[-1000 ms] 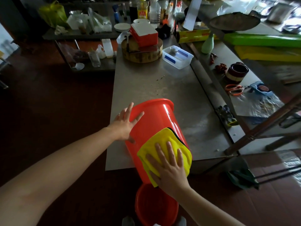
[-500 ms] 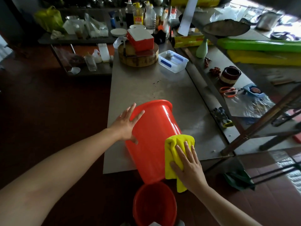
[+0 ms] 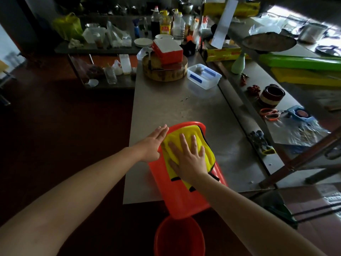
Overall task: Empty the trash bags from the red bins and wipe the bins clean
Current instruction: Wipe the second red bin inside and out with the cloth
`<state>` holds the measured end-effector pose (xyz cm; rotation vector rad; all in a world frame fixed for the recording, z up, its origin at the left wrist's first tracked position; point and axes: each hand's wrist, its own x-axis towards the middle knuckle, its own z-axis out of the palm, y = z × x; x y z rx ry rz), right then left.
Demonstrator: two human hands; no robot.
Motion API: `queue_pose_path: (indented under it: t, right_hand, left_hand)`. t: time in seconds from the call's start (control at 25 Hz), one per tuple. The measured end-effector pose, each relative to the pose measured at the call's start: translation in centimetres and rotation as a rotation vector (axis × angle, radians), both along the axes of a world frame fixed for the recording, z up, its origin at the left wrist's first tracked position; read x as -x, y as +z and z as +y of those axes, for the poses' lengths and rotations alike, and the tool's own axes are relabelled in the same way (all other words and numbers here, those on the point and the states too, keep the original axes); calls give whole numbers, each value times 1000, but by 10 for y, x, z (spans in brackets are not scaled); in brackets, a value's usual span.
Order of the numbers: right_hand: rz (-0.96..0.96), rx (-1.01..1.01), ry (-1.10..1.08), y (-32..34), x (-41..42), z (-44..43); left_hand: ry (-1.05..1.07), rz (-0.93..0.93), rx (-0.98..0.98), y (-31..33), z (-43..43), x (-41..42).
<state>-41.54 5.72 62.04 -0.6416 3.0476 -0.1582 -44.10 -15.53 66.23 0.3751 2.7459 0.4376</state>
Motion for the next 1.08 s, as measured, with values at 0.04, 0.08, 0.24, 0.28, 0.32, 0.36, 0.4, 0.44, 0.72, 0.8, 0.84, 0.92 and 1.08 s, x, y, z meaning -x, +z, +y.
queue_pose_path:
  t: [0.04,0.08,0.24,0.28,0.32,0.36,0.4,0.44,0.72,0.8,0.84,0.92,1.08]
  right_hand:
    - [-11,-2,-10,4,11,-7]
    - [-17,-6,-15,6,18,-12]
    - [-4,0,-5,1,10,-4]
    - [8,10,6,-3,-1,4]
    - [28,18,18,-9,-13,14]
    - [55,20,29,-15,-27,26]
    - [83,20,37,-21,-42,38]
    - [106,20,40,-28,-55,50]
    - [111,2,61,-45,-101,101]
    - [85,-9,75,-44,-96,99]
    - [68,-5,75,-43,-91,96]
    - [29,18,70,-35,-73,84]
    - [-34,78,21,-16,-8,44]
  left_hand:
    - [9,-4,-1,-1,-1,1]
    - [14,-6,-7,-1,-2,2]
    - [-11,9,-14,-3,-5,4]
    - [-15,19,-13,-5,-6,4]
    - [-19,25,-18,-6,-7,3]
    - [-23,30,-24,-8,-9,2]
    - [-24,35,-25,-9,-10,1]
    - [-25,38,-23,-10,-11,0]
    - [-6,33,-42,-9,-8,0]
    - [-3,24,-41,-10,-7,0]
    - [-5,17,-44,-11,-7,0]
    - [7,11,-48,-12,-8,-1]
    - [-4,11,-50,-15,-15,-1]
